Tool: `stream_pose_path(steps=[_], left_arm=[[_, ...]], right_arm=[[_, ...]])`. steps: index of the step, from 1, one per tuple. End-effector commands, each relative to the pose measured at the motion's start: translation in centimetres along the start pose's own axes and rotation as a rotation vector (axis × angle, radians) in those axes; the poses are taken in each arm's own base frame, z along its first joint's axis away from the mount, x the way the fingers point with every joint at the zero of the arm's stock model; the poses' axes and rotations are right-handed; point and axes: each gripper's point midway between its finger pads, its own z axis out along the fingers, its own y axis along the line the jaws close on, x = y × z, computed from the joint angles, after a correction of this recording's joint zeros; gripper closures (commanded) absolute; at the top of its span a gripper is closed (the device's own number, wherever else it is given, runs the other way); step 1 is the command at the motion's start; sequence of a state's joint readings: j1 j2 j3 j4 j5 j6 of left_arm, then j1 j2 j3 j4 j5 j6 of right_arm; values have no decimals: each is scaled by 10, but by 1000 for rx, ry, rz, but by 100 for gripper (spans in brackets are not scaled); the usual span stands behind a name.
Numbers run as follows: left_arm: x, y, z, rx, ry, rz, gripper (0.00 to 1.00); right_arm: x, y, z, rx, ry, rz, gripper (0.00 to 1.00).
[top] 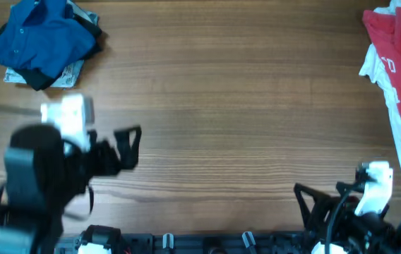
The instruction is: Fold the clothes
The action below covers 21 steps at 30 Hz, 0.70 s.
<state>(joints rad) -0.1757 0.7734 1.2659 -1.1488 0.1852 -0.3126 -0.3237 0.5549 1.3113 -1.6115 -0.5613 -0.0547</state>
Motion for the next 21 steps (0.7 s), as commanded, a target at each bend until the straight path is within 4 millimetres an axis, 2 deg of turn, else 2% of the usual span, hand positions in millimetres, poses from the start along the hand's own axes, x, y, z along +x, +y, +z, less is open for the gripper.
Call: stream_pose_path(steps=[1,5,7,11,21], left_arm=[[28,1,-34,80,-136,-31,0],[56,6,-63,141,-266,0,0],[61,7,-66,148,-280,4,0],[61,7,-66,147,-280,3,0],[62,7,-66,147,-279,3,0]], right_arm=[[4,8,-7,-20,-45,-40,1],[0,9,-8,-22,-65,26,0],[-5,8,-8,-18,-84,63,0],[-12,0,-9,21,-114,152,0],[-12,0,-9,21,-113,152,0]])
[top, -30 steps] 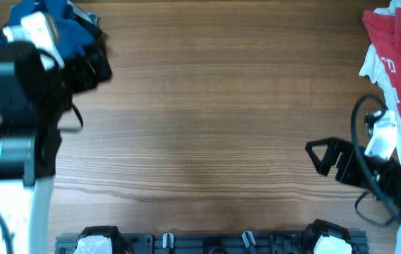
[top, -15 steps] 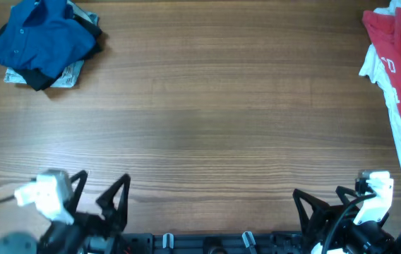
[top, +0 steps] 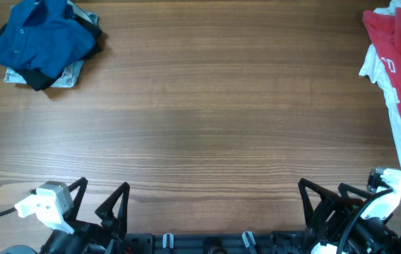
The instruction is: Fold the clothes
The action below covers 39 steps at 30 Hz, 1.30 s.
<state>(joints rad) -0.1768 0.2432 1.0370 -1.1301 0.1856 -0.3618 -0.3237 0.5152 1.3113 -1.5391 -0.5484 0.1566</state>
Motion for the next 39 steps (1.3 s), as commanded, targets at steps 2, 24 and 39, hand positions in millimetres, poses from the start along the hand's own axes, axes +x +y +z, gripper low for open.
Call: stream_pose_path(steps=[2,24,39], left_arm=[[3,-3,0,20,9,-11,0],[3,-3,0,20,9,-11,0],[3,-3,0,20,9,-11,0]], right_arm=[[-1,-1,-2,12,-18,-2,0],[-48,20,16,-155,-354,-499,0],[-22,-27,133,-213,-745,-763,0]])
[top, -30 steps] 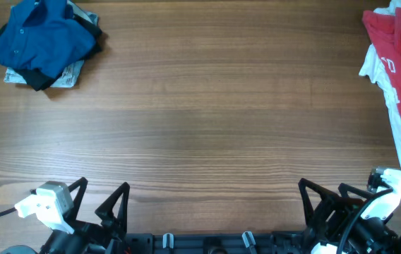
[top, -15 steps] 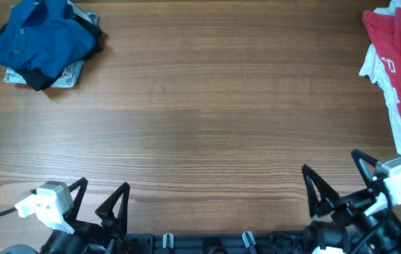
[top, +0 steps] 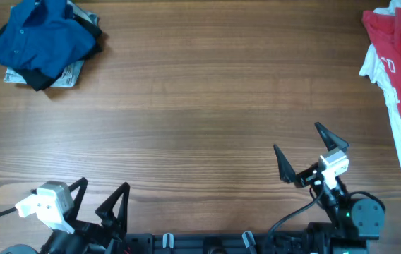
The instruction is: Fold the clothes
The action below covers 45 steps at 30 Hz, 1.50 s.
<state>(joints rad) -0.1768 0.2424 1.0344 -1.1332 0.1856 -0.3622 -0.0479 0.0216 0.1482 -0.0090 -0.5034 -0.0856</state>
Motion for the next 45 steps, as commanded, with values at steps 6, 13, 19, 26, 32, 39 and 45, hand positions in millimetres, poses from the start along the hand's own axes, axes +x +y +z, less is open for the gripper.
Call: stream_pose_path(steps=[6,13,19,26,32,39,45], left_arm=[[2,-3,-1,22,4,-10,0],[2,-3,-1,22,4,-10,0],[2,-3,-1,22,4,-10,0],[2,-3,-1,22,4,-10,0],[2,-3,-1,22,4,-10,0],[2,-3,-1,22,4,-10,0],[9,-1,0,12,33,-62,0]], right_arm=[[6,-35,-1,222,-45,-60,0],[49,-55,-4,357,41,125,0],[68,-53,-6,357,123,120,0],[68,-53,-6,357,123,121,0],[68,-53,-6,357,123,121,0],[68,-53,-6,357,123,121,0],[68,-53,-6,357,123,121,0]])
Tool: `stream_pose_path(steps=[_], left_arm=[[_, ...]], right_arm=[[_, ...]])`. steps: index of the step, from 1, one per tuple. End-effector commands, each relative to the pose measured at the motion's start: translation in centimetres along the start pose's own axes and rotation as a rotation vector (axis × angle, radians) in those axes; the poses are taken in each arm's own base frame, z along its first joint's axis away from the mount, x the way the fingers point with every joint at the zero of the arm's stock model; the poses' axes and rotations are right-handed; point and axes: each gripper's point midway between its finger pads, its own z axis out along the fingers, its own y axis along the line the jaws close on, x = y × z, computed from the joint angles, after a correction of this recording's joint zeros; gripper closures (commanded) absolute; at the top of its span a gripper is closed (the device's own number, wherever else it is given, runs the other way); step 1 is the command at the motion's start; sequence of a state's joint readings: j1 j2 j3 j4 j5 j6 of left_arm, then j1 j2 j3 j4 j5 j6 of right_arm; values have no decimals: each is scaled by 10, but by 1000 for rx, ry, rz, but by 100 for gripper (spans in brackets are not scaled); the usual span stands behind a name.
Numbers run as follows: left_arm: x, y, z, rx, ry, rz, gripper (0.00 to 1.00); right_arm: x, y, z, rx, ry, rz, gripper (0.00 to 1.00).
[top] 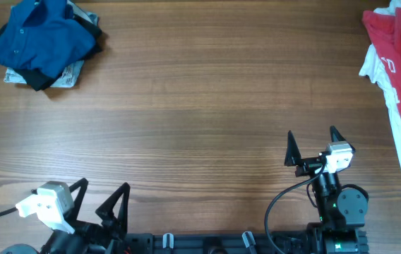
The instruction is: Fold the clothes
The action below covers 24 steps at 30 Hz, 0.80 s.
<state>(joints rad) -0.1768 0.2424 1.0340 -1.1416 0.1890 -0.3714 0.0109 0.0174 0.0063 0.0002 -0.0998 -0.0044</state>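
A pile of folded clothes with a blue shirt (42, 39) on top lies at the far left corner of the table. A red and white garment lies spread along the right edge, unfolded. My left gripper (96, 201) rests open at the near left edge, empty. My right gripper (312, 144) stands open over bare wood right of centre, near the front, with nothing between its fingers and well short of the red garment.
The wooden table (200, 106) spans the whole view. The arm bases and cables (278, 212) sit along the near edge. Part of the red garment runs off the right edge of the frame.
My right gripper has turned and shifted slightly right, its open fingers now pointing more toward the far side. The left gripper and both garments have not moved.
At first my left arm was raised over the left part of the table, open and empty, with the right gripper parked at the near right. Then the left arm was parked at the near edge. The right gripper then stood out over the table, and has now turned.
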Motion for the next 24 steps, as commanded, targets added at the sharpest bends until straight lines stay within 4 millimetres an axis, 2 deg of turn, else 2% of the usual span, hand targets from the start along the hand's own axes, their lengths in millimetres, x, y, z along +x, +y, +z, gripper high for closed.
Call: stream_pose_path(steps=[1,3,5,10,14,16,19,24], left_arm=[[12,4,3,-11,40,-58,0],[20,17,15,-58,47,-72,0],[28,30,40,-62,22,-72,0],[35,39,88,32,-100,-34,0],[55,62,128,29,-135,44,0],[64,75,138,0,-139,36,0],[69,90,142,-50,-165,44,0],[57,87,146,-36,-252,227,0]], right_arm=[[-3,-3,-1,17,-16,4,0],[-3,-3,-1,17,-16,3,0],[-3,-3,-1,17,-16,4,0],[-3,-3,-1,17,-16,4,0],[-3,-3,-1,17,-16,4,0],[-3,-3,-1,17,-16,4,0],[-3,-3,-1,17,-16,4,0],[-3,-3,-1,17,-16,4,0]])
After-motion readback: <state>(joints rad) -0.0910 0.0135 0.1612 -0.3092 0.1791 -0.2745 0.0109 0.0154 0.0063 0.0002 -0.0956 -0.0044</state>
